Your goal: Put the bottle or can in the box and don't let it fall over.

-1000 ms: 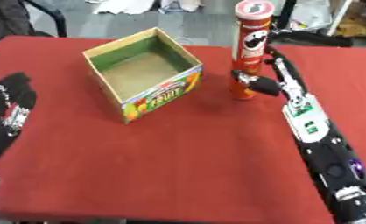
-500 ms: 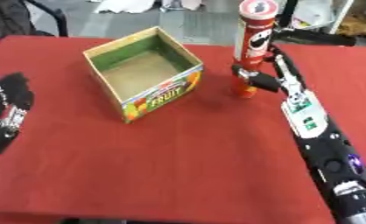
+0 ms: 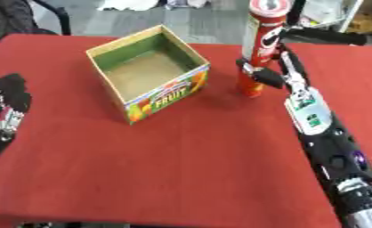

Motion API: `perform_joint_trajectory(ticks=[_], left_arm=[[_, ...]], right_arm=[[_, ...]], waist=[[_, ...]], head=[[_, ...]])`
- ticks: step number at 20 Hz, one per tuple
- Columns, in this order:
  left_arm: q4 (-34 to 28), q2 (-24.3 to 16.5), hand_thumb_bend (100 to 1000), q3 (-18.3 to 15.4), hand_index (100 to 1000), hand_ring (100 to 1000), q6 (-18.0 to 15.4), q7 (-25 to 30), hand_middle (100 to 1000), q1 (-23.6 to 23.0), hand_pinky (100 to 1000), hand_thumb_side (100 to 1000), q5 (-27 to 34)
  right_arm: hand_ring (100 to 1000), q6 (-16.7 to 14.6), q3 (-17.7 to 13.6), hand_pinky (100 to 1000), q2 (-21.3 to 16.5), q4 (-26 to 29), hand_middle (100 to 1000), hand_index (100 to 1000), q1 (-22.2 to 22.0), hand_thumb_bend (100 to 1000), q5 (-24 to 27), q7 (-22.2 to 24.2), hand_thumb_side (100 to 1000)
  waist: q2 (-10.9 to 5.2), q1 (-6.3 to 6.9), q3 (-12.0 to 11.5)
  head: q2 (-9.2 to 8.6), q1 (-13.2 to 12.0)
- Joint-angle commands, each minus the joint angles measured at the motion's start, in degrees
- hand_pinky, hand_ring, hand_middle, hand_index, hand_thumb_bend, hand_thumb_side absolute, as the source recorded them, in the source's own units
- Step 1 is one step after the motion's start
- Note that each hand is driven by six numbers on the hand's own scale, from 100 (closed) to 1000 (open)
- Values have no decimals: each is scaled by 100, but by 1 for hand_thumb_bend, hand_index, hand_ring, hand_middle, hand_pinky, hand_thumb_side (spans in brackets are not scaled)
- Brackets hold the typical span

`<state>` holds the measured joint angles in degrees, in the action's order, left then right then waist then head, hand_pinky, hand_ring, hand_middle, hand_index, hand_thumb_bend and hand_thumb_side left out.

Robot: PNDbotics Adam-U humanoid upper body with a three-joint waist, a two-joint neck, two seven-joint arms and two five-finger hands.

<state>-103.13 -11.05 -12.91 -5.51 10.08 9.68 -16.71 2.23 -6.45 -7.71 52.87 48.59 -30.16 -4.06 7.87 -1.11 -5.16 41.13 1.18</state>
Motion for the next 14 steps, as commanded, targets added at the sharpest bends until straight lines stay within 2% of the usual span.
perform_joint_trajectory(ticks=[1,14], left_arm=[[-123,-64,478,5,893,842,-10,26,792,89,903,801,36],[-127,-53,479,10,893,841,-2,28,790,111,903,801,44]], right_arm=[[906,29,-65,970,-148,-13,956,1000,175,550,91,-92,466],[904,184,-184,966,-138,-239,941,1000,304,528,424,-527,458]], waist=[[-56,12,-24],[-41,-8,-119]], head=[[-85,39],[-138,102]])
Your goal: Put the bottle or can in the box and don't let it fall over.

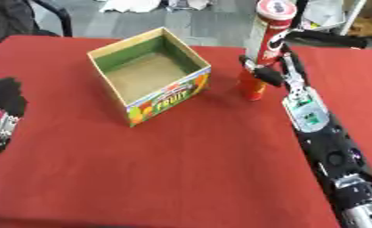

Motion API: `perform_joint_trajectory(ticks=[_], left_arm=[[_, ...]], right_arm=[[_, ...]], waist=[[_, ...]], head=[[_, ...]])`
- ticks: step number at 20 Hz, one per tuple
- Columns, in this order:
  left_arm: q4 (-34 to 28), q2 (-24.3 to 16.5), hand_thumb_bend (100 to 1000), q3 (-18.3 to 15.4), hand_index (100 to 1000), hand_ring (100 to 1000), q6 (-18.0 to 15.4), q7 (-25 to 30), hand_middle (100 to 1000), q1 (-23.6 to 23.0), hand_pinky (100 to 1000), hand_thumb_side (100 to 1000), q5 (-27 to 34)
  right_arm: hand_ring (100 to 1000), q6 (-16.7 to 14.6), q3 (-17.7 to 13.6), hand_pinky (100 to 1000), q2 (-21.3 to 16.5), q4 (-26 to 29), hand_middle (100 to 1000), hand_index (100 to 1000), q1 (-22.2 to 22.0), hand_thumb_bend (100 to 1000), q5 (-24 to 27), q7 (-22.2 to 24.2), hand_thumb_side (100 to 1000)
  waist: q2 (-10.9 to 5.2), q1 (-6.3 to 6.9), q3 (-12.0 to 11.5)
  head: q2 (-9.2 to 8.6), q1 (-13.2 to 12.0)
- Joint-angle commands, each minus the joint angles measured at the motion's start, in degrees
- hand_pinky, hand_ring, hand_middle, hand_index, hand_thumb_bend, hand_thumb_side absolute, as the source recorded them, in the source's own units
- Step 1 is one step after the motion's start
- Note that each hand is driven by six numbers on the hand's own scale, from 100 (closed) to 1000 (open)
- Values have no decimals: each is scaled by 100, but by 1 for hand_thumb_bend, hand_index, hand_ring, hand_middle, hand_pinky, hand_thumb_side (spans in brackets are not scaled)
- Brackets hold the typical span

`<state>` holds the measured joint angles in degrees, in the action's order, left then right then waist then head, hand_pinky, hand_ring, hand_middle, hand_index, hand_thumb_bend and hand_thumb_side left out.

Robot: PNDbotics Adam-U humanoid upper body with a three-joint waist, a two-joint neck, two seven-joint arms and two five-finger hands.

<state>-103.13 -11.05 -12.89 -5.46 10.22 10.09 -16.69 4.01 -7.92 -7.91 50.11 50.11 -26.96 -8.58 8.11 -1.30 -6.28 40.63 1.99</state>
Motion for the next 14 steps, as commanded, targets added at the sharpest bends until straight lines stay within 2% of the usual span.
perform_joint_trajectory(ticks=[1,2,5,6,8,10,12,14], left_arm=[[-126,-53,479,8,893,841,-6,13,790,69,903,801,43],[-126,-51,479,8,893,841,-4,11,790,70,903,801,44],[-128,-48,478,9,893,841,-3,11,790,72,903,800,45],[-128,-47,478,9,893,840,-2,10,790,73,903,799,45],[-130,-46,478,7,893,840,0,7,789,72,903,799,45],[-130,-44,478,7,893,840,3,6,789,72,903,799,46],[-131,-43,478,6,893,840,5,6,789,71,903,798,45],[-131,-42,478,5,893,840,8,4,789,70,903,798,44]], right_arm=[[905,5,-39,966,-110,34,942,1000,152,518,151,-93,448],[907,0,-43,966,-103,36,943,1000,151,510,200,-113,439],[914,-14,-59,966,-92,42,945,914,150,429,325,-208,383],[916,-3,-73,965,-90,31,945,857,151,375,370,-260,344],[916,41,-109,960,-91,-8,938,701,153,216,507,-376,197],[915,104,-136,957,-92,-70,931,609,154,122,702,-486,100],[908,141,-131,952,-106,-122,913,515,156,100,887,-531,100],[899,164,-125,947,-124,-146,893,467,154,100,995,-600,100]], waist=[[-65,9,-11],[-66,8,-17],[-66,3,-40],[-66,2,-50],[-67,-3,-69],[-68,-8,-90],[-69,-13,-104],[-70,-17,-112]], head=[[-91,22],[-93,23],[-102,31],[-104,32],[-107,34],[-114,34],[-122,35],[-125,34]])
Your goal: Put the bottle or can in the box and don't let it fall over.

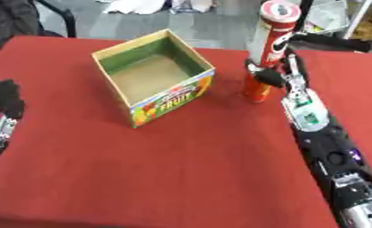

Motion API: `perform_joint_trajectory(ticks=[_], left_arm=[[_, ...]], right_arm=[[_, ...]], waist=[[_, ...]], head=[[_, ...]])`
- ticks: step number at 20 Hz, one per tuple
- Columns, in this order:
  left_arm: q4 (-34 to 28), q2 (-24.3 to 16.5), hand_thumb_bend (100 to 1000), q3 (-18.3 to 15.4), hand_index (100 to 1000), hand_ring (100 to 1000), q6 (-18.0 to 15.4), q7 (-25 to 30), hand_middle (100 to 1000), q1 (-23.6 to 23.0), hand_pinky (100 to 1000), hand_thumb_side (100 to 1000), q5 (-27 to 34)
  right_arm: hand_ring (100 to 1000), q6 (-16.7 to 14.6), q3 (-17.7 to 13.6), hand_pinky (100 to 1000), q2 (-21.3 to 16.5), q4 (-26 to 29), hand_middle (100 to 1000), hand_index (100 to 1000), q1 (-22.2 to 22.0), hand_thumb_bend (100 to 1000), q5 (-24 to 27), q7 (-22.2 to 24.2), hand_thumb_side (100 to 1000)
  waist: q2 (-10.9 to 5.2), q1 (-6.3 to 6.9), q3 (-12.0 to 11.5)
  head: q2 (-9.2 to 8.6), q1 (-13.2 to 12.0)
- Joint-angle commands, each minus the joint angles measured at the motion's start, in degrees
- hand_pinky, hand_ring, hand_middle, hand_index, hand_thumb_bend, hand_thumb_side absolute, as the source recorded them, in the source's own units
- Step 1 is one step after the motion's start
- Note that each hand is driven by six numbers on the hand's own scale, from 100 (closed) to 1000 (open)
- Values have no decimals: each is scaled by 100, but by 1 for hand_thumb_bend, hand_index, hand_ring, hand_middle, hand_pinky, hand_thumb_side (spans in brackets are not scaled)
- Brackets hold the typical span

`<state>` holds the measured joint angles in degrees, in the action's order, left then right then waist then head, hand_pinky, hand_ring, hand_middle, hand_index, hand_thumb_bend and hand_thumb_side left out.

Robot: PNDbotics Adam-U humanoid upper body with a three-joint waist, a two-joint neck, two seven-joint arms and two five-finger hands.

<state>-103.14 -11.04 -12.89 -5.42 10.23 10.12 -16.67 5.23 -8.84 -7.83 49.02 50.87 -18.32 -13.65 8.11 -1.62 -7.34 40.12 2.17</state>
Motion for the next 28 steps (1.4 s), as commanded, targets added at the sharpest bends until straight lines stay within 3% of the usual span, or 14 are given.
perform_joint_trajectory(ticks=[1,6,14,21,28], left_arm=[[-131,-42,478,3,893,840,5,3,789,66,903,797,41],[-132,-38,477,-5,893,840,12,-4,788,59,903,797,37],[-131,-36,478,-15,893,839,17,-13,788,39,903,796,34],[-118,-35,476,11,893,839,9,13,788,18,903,795,33],[-113,-16,477,84,894,839,-21,82,787,89,903,794,51]], right_arm=[[892,52,-27,945,-139,-39,883,450,75,100,166,-125,100],[853,44,12,939,-172,47,830,365,59,100,256,-247,100],[852,-18,190,945,-262,573,822,352,174,100,341,36,100],[852,-113,475,951,-266,753,821,357,781,100,353,559,100],[849,-312,550,958,122,527,821,379,1354,100,243,873,100]], waist=[[-71,14,-8],[-79,10,3],[-98,20,53],[-131,21,27],[-91,5,-251]], head=[[-76,15],[-88,9],[-69,-33],[-120,3],[-301,376]])
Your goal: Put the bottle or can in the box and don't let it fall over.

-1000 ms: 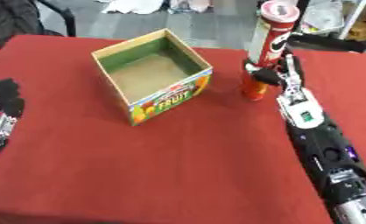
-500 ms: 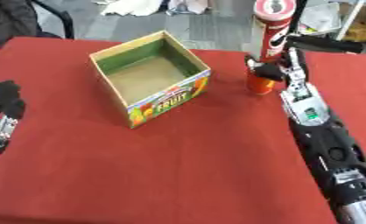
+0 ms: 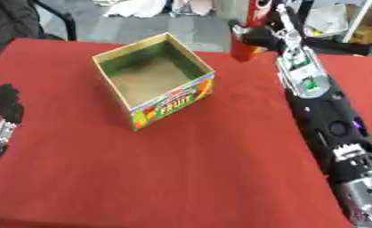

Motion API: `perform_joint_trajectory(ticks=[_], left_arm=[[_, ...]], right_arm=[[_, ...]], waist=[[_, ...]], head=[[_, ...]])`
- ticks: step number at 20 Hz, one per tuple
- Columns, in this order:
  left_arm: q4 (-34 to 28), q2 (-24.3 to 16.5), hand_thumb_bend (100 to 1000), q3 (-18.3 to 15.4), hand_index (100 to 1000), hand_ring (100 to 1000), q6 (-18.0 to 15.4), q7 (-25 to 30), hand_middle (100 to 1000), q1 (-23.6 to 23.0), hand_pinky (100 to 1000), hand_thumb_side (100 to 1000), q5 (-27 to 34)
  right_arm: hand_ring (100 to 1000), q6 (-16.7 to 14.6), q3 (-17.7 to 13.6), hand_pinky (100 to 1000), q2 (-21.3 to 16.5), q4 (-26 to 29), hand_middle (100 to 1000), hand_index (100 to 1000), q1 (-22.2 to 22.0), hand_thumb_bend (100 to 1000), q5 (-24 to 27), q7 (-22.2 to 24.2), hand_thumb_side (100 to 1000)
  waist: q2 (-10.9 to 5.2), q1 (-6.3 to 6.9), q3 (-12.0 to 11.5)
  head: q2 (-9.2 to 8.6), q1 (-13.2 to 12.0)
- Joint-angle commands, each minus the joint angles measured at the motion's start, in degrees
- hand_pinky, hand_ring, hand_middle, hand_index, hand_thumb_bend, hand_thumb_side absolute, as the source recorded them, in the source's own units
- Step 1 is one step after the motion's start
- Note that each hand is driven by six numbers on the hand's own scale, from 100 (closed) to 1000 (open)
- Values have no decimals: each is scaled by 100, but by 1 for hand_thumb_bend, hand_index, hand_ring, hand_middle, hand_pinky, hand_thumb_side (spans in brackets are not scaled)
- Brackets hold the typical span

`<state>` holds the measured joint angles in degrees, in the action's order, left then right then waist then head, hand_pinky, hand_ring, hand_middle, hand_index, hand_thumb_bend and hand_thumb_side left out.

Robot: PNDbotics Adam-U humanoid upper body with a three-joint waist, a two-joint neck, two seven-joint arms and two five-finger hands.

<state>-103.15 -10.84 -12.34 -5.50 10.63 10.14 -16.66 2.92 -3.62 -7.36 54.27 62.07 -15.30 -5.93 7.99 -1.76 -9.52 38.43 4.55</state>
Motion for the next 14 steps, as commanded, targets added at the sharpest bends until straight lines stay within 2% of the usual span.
perform_joint_trajectory(ticks=[1,5,9,10,11,12,13,14], left_arm=[[-112,-34,478,41,894,839,-18,53,787,106,903,794,54],[-113,-38,479,75,893,838,-37,91,787,163,904,793,69],[-109,-30,479,85,893,838,-40,108,786,184,904,794,75],[-108,-29,478,84,893,838,-36,108,786,186,903,794,76],[-104,-28,479,84,893,837,-28,104,785,191,903,793,76],[-102,-24,479,84,893,837,-21,99,785,196,903,793,78],[-104,-20,479,85,893,837,-18,97,786,200,903,793,79],[-107,-18,479,86,893,838,-18,97,786,201,903,793,79]], right_arm=[[850,-132,42,959,135,-43,822,381,280,100,-94,155,100],[852,-267,66,962,397,-219,827,410,350,100,-298,312,100],[851,-391,130,954,694,-326,829,438,273,100,-442,490,100],[856,-432,164,956,752,-349,833,477,243,100,-490,541,100],[862,-482,214,960,802,-373,840,570,212,100,-596,591,145],[866,-534,255,963,839,-397,844,660,183,110,-738,633,251],[868,-580,289,964,867,-427,849,746,154,185,-908,662,324],[869,-623,310,962,884,-456,850,863,130,345,-1081,673,446]], waist=[[-64,14,-95],[-19,-4,-314],[4,-19,-404],[5,-24,-412],[5,-29,-422],[5,-32,-428],[5,-34,-433],[4,-34,-435]], head=[[-160,198],[-218,361],[-250,420],[-252,426],[-251,434],[-254,441],[-258,444],[-260,444]])
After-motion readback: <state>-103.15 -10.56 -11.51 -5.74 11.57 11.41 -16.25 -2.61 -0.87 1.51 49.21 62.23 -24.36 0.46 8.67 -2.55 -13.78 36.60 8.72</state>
